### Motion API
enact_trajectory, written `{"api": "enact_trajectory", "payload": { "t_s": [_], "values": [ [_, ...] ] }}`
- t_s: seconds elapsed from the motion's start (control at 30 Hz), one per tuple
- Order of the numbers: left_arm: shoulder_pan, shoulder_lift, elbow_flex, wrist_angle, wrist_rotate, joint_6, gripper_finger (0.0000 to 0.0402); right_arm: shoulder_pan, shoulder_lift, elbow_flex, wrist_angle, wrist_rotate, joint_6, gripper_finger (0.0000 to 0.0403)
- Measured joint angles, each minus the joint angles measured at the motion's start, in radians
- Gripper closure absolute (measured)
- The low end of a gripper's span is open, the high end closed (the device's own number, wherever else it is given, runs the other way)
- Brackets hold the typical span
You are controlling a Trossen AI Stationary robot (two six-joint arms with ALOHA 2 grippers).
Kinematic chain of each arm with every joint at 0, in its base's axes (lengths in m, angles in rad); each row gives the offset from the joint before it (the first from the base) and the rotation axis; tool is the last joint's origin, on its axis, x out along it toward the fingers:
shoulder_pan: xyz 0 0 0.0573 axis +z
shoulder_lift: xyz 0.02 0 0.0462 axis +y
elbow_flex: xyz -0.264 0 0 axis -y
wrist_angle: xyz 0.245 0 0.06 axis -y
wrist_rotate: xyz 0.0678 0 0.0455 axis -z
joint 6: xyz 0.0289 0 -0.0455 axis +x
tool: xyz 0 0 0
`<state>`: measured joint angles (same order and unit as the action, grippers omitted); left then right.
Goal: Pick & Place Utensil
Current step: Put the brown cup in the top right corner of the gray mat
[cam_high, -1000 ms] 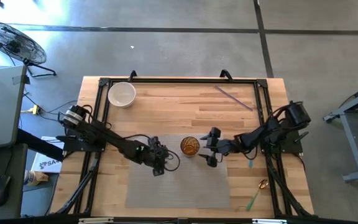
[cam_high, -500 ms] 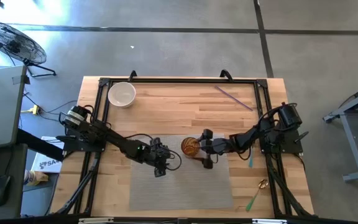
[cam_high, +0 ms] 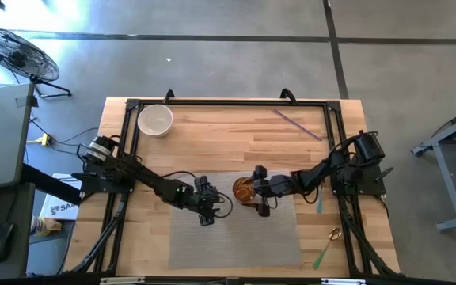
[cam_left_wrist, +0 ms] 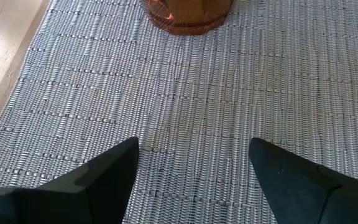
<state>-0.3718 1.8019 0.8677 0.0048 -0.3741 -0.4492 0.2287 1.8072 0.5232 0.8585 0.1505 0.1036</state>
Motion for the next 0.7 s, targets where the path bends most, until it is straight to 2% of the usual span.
{"api": "enact_trajectory", "payload": {
  "t_s": [0.27, 0.43, 0.53, 0.7],
  "values": [
    [0.000, 0.000, 0.000, -0.001, 0.004, 0.001, 0.0096, 0.000, 0.000, 0.000, 0.066, -0.001, 0.000, 0.0047],
    [0.001, 0.000, 0.000, -0.003, 0.013, 0.001, 0.0096, 0.003, -0.007, -0.003, 0.058, 0.000, 0.005, 0.0047],
    [-0.001, 0.000, 0.000, -0.004, 0.016, 0.001, 0.0096, 0.014, -0.061, -0.027, 0.015, 0.008, 0.018, 0.0047],
    [0.001, 0.000, 0.000, -0.005, 0.057, 0.004, 0.0096, 0.044, -0.248, -0.140, -0.054, 0.108, 0.054, 0.0047]
  ]
}}
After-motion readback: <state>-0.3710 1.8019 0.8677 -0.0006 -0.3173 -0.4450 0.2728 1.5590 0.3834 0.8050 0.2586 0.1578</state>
